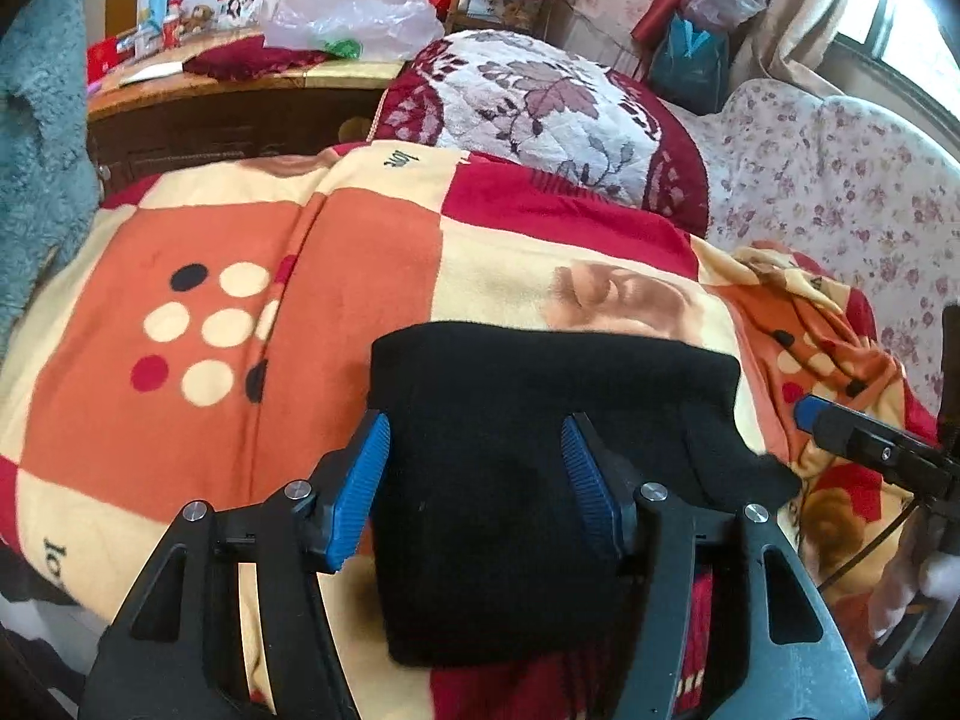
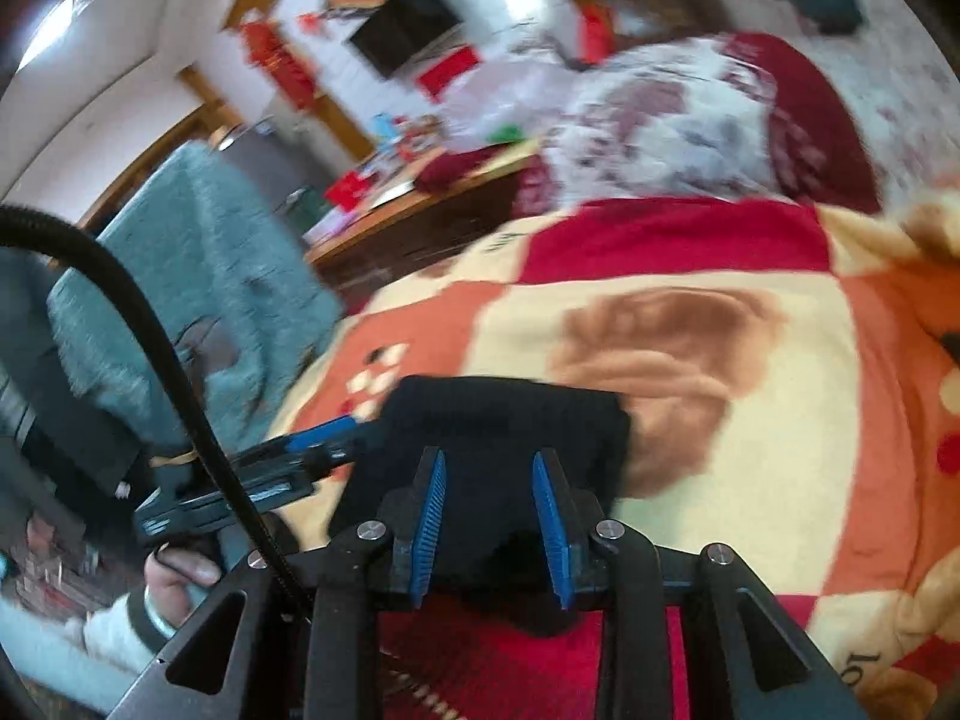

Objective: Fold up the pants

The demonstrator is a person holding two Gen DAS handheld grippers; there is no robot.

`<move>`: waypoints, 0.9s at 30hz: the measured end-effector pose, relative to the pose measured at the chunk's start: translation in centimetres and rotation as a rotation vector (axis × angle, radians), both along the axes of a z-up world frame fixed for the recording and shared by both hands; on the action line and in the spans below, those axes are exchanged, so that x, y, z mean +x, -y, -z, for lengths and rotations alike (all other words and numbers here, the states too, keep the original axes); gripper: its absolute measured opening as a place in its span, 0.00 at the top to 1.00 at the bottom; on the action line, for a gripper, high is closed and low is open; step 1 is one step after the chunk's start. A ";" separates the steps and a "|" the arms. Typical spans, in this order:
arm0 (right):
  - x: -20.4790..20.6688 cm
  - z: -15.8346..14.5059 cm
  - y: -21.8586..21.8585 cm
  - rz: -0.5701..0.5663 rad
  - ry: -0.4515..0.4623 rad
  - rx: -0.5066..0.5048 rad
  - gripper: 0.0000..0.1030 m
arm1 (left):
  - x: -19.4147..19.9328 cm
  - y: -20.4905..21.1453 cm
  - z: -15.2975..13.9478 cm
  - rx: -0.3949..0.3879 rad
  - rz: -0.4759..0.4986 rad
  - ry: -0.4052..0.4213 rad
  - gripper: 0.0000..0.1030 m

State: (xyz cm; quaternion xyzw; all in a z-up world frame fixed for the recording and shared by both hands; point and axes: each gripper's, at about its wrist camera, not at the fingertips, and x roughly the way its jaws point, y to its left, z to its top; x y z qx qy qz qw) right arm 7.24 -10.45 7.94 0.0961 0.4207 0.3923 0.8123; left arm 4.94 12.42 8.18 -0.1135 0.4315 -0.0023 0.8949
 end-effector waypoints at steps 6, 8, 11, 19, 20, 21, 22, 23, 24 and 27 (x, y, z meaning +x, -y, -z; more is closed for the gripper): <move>-1.8 1.4 -4.0 -0.107 0.023 -0.125 0.72 | -1.5 0.5 0.5 0.032 0.001 -0.008 0.43; -2.1 2.5 -4.4 -0.102 0.037 -0.201 0.72 | -1.4 0.7 1.4 0.029 0.000 -0.029 0.43; -2.1 4.9 -4.1 -0.085 0.045 -0.307 0.72 | -1.3 1.0 2.5 0.025 -0.013 -0.053 0.43; -1.5 4.5 -1.6 -0.036 -0.021 -0.159 0.58 | -1.4 1.2 2.3 0.041 -0.027 -0.052 0.43; -1.6 4.1 -1.5 -0.031 -0.018 -0.155 0.53 | -1.5 1.2 2.2 0.042 -0.028 -0.051 0.43; -1.7 3.8 -1.6 -0.030 -0.013 -0.148 0.53 | -1.5 1.2 2.1 0.044 -0.028 -0.049 0.43; -1.7 3.5 -1.6 -0.028 -0.009 -0.142 0.53 | -1.6 1.3 1.9 0.046 -0.025 -0.045 0.43; -1.7 3.2 -1.6 -0.023 -0.004 -0.136 0.53 | -1.7 1.3 1.7 0.049 -0.023 -0.039 0.43; -1.7 3.0 -1.5 -0.019 0.000 -0.131 0.53 | -1.7 1.4 1.5 0.056 -0.022 -0.033 0.43; -1.5 3.0 -1.4 -0.006 -0.005 -0.131 0.53 | -1.9 1.7 0.9 0.072 -0.013 -0.016 0.43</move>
